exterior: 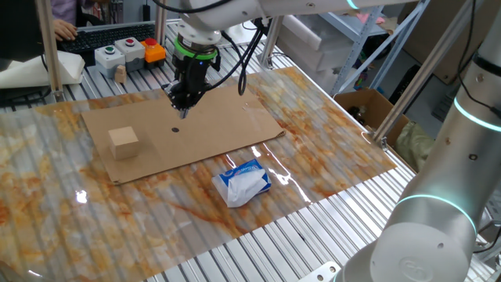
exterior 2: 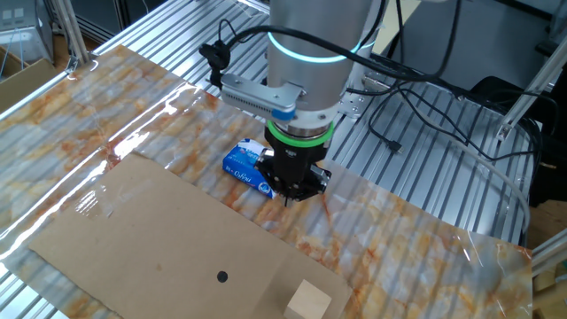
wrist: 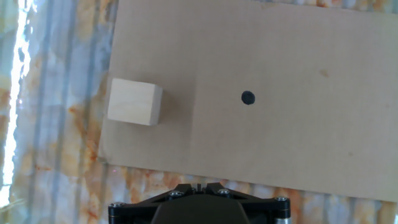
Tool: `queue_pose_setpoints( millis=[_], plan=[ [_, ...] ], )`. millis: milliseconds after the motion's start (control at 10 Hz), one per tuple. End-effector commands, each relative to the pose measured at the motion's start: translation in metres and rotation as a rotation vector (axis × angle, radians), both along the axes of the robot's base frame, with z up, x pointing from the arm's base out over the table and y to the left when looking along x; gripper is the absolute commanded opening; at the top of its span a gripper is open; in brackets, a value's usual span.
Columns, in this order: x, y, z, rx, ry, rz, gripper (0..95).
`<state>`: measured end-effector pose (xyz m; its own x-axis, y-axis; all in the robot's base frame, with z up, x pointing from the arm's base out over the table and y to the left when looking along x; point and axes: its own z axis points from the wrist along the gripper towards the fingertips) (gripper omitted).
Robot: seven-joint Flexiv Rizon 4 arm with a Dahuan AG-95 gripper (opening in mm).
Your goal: Grab the block and place it at the designated location
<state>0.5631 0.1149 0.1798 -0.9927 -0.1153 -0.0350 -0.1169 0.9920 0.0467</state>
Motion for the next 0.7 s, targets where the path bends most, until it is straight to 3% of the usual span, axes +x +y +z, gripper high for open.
queue_pose_setpoints(
  millis=[100,200,500,700],
  plan=[
    [0.001,0.001,0.000,0.002,-0.004,0.002,0.0],
    [0.001,0.003,0.000,0.001,-0.007,-0.001,0.0],
    [0.006,0.018,-0.001,0.003,-0.052,-0.010,0.0],
    [0.013,0.025,0.000,0.001,-0.055,-0.014,0.0]
  ],
)
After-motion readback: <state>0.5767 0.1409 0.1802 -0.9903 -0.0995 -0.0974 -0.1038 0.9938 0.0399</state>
